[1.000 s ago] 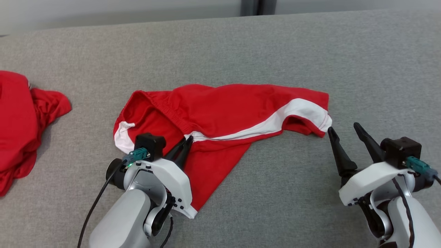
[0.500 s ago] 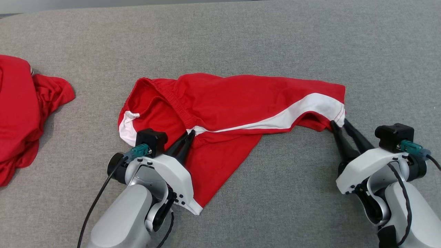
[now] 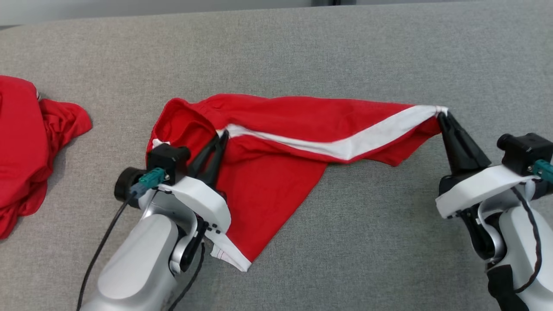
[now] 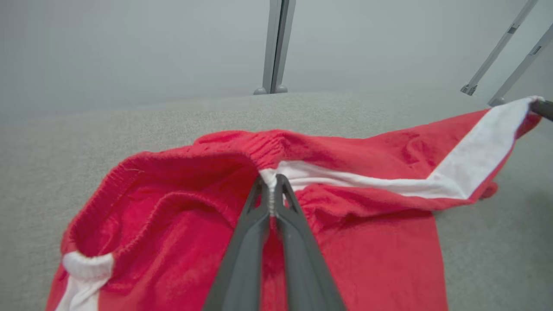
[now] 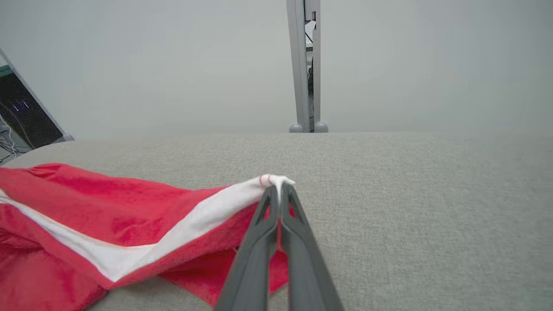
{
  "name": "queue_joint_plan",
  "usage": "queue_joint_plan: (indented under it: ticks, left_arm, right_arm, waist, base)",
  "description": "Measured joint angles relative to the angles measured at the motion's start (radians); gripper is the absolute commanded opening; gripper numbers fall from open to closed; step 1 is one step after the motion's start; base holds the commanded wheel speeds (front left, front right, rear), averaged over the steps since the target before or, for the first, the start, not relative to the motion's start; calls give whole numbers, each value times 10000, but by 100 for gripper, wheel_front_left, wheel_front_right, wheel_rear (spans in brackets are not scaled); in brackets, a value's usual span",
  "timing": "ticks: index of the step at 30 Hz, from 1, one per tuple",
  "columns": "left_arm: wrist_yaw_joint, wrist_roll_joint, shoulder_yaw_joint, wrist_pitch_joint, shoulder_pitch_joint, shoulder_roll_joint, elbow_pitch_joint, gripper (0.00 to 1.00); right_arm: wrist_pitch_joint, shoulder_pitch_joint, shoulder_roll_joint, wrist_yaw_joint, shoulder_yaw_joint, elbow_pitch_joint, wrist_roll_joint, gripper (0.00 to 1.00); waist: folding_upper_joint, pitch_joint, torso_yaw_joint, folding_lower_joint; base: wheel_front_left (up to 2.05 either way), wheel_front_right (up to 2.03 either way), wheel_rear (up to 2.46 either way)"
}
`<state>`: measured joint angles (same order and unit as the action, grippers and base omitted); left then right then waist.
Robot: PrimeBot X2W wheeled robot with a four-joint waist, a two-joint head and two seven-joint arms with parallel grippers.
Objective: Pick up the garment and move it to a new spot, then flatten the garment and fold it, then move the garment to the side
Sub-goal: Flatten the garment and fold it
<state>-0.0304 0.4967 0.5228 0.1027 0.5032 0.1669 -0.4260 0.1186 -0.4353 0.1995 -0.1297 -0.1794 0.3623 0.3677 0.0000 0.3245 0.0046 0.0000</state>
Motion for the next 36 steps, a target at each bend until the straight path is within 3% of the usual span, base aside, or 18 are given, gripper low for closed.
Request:
queue_joint_plan:
  ticks: [9,15,23,30,36]
  left_arm:
    - [-247,-339,-330,245,757,688,1684,0]
    - [-198,-512,-439,-428,1601,1256,2629,0]
    - [69,-297,-642,-1407,2744,1597,3563,0]
    - [115,-121,-748,-2123,3416,1772,4019,0]
    - [174,59,-748,-2305,3625,1756,3847,0]
  right_arm:
    - [284,-464,351,0,410,-1488,-453,0]
    - [140,-1107,564,0,832,-2738,-748,0]
    - [-393,-2210,853,0,1208,-3946,-993,0]
    - [-1072,-2990,1041,0,1363,-4474,-1057,0]
    - [-1352,-3292,1078,0,1333,-4230,-832,0]
  waist:
    - [0,-601,-119,0]
    - [0,-1070,-214,0]
    - [0,-1714,-365,0]
    - [0,-2215,-491,0]
    - [0,-2061,-544,0]
  base:
    - [0,0,0]
    - [0,0,0]
    - [0,0,0]
    - [0,0,0]
    - [0,0,0]
